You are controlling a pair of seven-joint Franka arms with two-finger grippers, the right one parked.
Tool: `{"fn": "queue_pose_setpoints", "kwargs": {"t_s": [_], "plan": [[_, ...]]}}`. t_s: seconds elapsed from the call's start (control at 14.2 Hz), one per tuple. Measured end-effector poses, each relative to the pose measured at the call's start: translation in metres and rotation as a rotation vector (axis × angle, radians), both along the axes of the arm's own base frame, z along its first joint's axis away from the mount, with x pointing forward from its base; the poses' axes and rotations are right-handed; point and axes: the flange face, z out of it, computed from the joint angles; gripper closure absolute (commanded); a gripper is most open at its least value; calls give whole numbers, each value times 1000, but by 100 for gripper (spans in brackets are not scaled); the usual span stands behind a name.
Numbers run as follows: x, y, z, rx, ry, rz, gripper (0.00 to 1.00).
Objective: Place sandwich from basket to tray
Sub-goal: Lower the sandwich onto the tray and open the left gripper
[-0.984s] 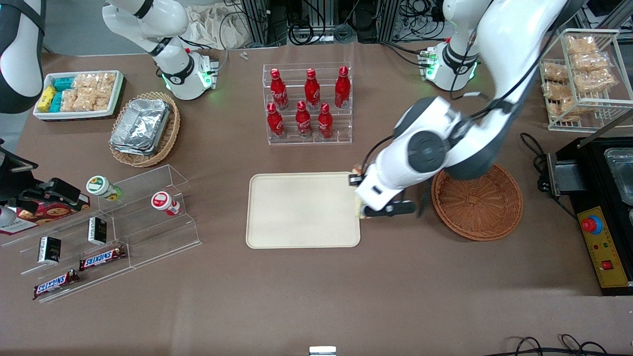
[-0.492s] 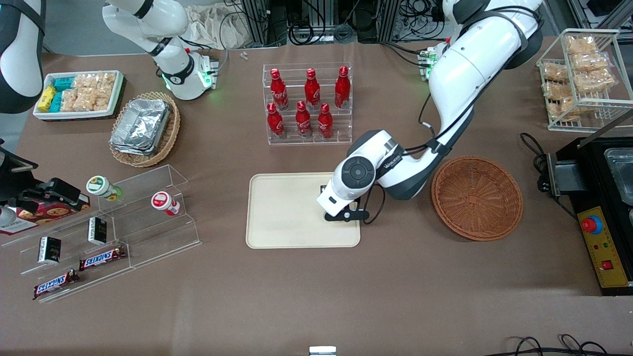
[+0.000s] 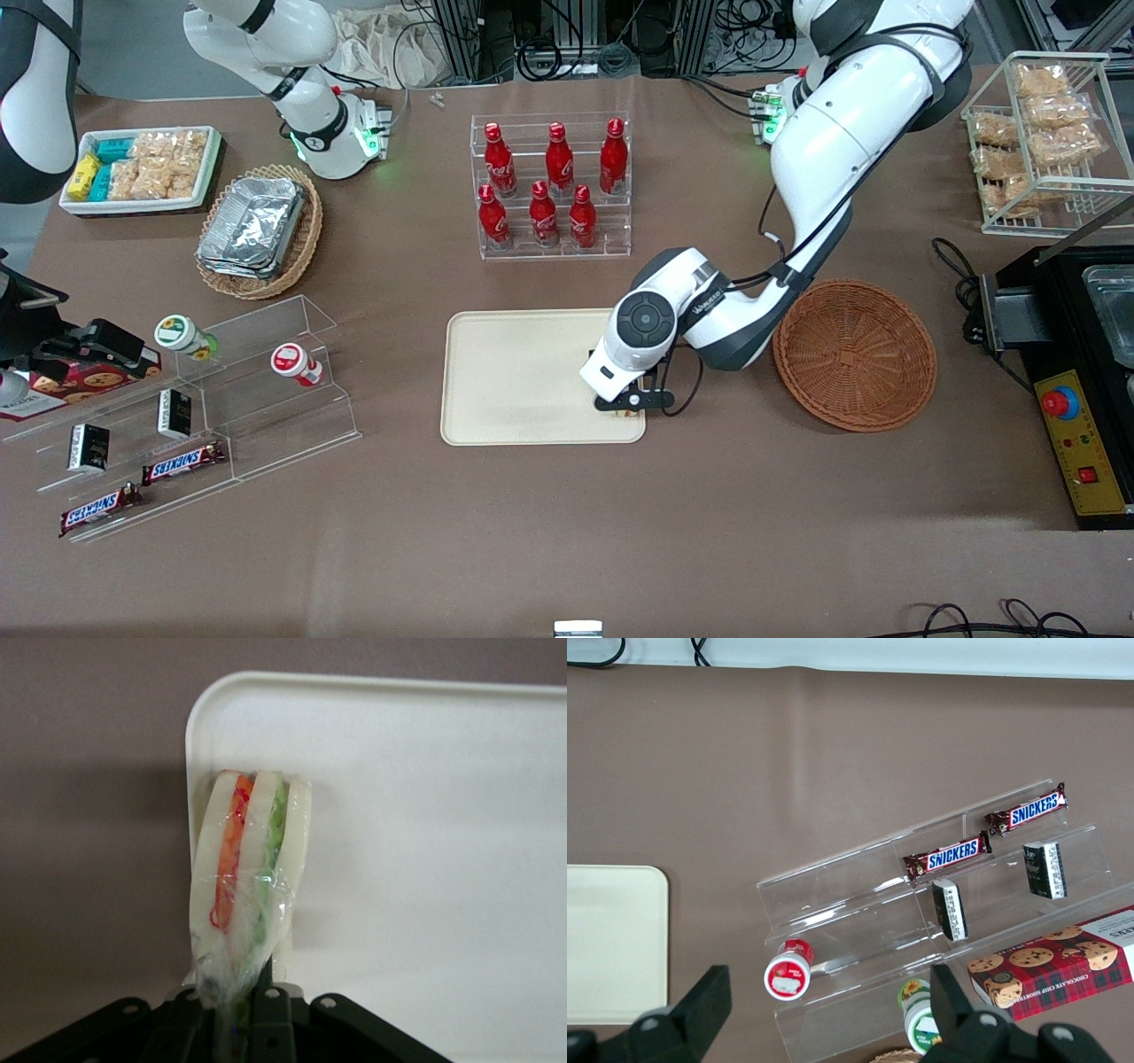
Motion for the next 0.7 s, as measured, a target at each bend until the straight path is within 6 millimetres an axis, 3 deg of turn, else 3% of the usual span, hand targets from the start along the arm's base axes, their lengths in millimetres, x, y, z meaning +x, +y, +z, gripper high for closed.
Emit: {"fn": "queue_pose_setpoints", "kwargs": {"t_s": [0.14,0.21,0.35,0.42,0.7], "plan": [[0,-2,-3,5,-12,13,81],[0,-3,-3,6,-14,15,69],[0,-3,-3,7,-14,22,16],[0,-3,-3,7,-14,24,0],[0,-1,-12,13,-8,34,0]]}}
